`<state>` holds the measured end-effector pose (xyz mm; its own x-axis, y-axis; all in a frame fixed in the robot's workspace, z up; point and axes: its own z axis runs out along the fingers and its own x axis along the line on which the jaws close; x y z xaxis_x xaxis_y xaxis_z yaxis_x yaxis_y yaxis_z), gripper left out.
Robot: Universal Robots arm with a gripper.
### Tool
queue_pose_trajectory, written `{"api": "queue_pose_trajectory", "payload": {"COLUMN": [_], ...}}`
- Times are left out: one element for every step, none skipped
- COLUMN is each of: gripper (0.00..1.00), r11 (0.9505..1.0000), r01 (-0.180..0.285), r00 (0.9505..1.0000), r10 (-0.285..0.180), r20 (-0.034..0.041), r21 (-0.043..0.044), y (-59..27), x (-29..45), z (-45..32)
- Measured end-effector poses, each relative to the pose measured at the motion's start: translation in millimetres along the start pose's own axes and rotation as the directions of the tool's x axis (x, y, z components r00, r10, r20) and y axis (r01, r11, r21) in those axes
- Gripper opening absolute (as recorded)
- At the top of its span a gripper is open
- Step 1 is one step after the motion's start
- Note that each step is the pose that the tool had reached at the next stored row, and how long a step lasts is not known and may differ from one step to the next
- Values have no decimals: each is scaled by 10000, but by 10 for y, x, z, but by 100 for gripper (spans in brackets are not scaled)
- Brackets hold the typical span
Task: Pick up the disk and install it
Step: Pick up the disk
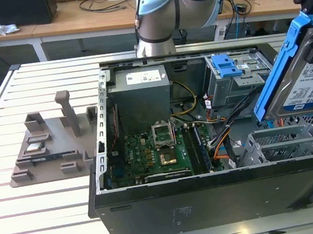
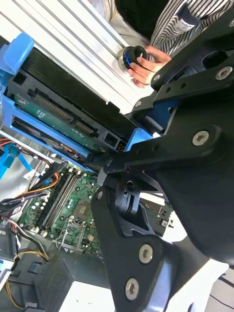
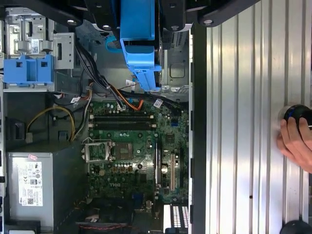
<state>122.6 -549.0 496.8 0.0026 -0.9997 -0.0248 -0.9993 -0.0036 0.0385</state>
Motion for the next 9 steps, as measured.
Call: {"api": "queue_pose_trajectory", "payload": {"gripper": [37, 37, 37, 37, 37, 37, 37, 37, 37], "r11": [10000, 10000, 10000, 10000, 10000, 10000, 10000, 10000, 10000], "r01": [1, 0, 0, -1, 0, -1, 0, 0, 0], "r00": [10000, 10000, 10000, 10000, 10000, 10000, 10000, 10000, 10000], "r10": [-1, 0, 0, 1, 0, 1, 0, 0, 0], "r20": [-4, -4, -5, -8, -9, -9, -7, -9, -8], "r21": [0, 0, 0, 0, -1, -1, -1, -1, 0], "y": [-11, -16, -26, -41, -57, -74, -86, -91, -97], "x": [0, 1, 1, 2, 3, 4, 13, 24, 31], "z": [11, 17, 29, 52, 87, 137, 178, 190, 199]}}
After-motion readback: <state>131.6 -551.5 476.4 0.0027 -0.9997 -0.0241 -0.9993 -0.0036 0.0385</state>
